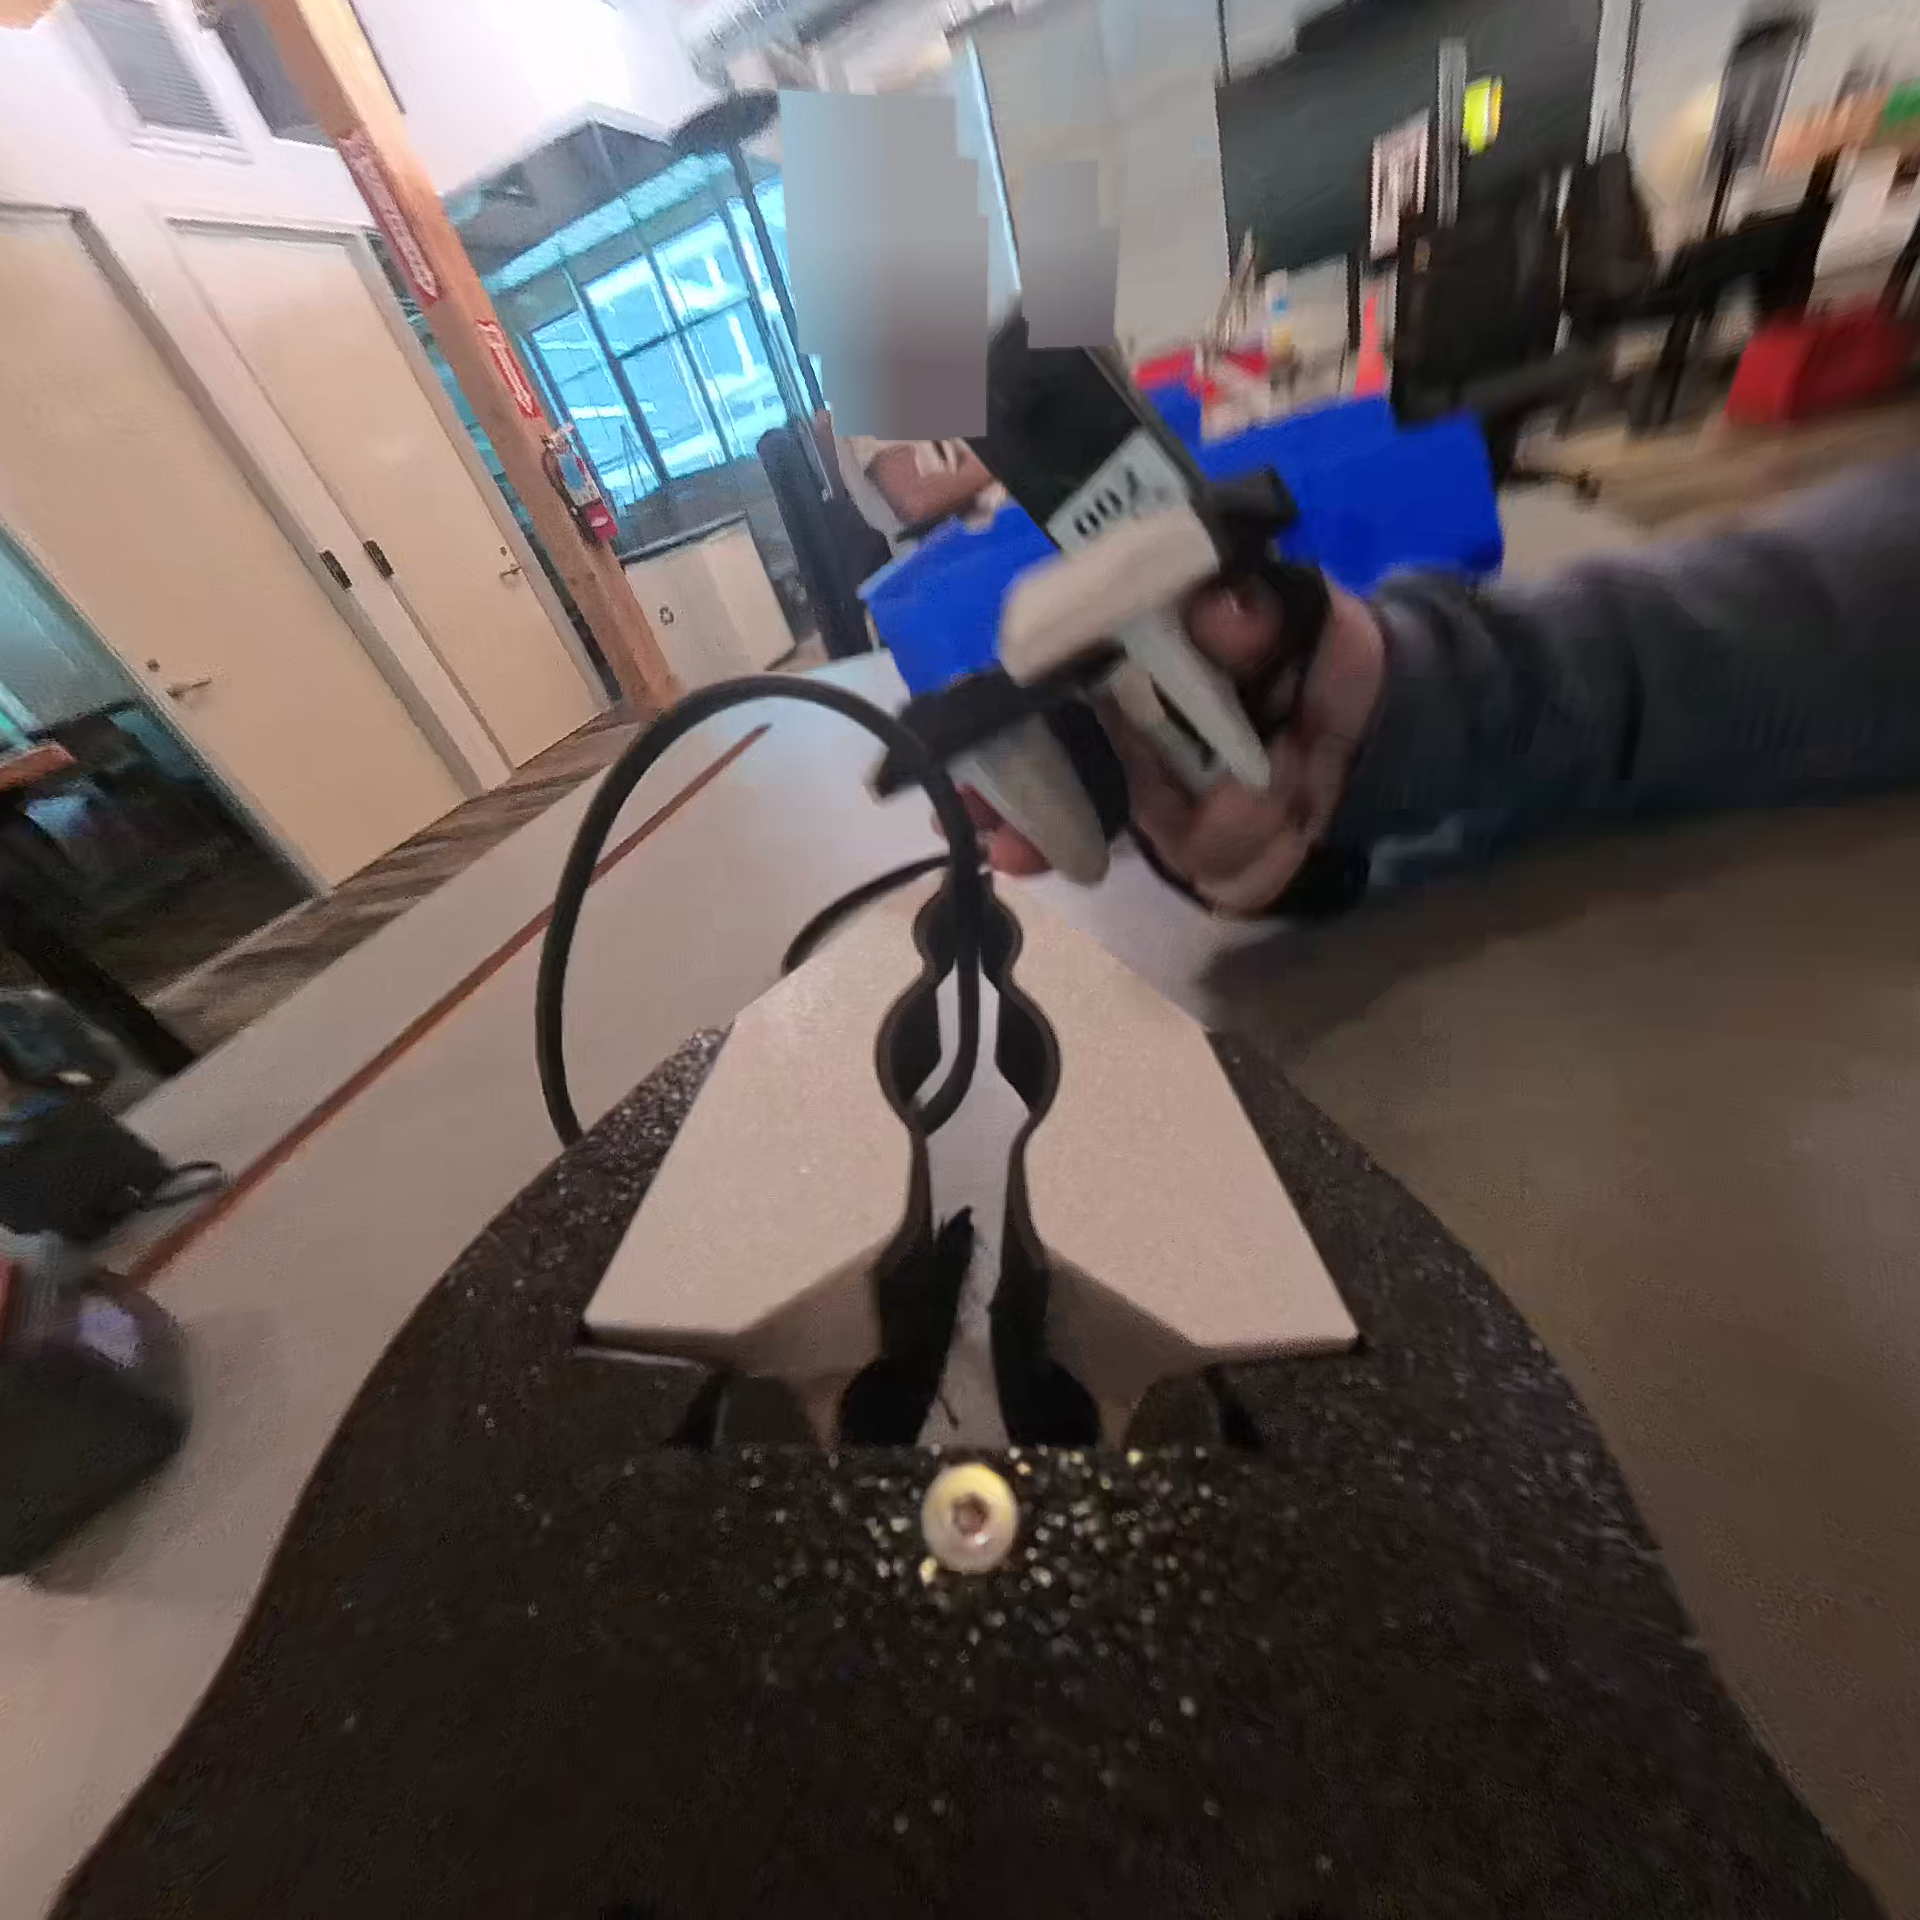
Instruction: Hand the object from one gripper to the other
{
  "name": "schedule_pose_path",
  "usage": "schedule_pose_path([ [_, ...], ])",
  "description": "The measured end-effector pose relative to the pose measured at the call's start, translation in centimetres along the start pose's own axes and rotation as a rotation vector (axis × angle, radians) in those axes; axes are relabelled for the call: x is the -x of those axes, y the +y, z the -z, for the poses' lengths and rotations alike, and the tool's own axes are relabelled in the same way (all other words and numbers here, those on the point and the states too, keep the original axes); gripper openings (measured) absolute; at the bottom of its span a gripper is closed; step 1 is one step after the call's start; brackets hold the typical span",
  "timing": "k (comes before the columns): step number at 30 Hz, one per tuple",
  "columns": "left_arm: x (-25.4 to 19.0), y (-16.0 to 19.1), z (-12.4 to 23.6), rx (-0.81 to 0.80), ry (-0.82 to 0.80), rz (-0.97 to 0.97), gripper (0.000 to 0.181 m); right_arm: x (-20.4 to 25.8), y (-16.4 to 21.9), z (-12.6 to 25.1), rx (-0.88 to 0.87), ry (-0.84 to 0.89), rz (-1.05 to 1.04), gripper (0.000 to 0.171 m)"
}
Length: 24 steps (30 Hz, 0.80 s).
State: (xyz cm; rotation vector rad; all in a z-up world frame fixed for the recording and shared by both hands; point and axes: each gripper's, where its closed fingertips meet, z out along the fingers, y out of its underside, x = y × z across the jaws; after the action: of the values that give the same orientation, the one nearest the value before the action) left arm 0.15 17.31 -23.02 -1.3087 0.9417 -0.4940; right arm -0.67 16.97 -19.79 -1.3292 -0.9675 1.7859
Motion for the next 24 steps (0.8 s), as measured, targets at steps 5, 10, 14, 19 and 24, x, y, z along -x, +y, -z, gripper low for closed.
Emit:
schedule_pose_path([
  [5, -1.5, 1.3, -0.7, 0.084, 0.02, -0.152, 0.001, -0.1, 0.3, 0.3, 0.031, -0.002, -0.087, 0.019],
  [10, -1.9, 1.1, -0.6, 0.076, 0.042, -0.13, 0.002, 0.1, 0.4, 0.7, 0.07, 0.027, 0.055, 0.002],
  [14, -1.9, -1.3, 0.5, -0.078, 0.133, 0.1, 0.031, -0.3, 0.6, 1.2, 0.142, 0.136, 0.364, 0.001],
  [19, -0.4, -2.9, 1.8, -0.225, 0.322, 0.606, 0.045, 1.8, 3.5, 0.3, 0.308, 0.084, 0.782, 0.002],
  [24, -2.2, -3.1, 1.9, -0.204, 0.527, 0.771, 0.039, 0.8, 7.0, 0.0, 0.537, 0.115, 1.042, 0.002],
])
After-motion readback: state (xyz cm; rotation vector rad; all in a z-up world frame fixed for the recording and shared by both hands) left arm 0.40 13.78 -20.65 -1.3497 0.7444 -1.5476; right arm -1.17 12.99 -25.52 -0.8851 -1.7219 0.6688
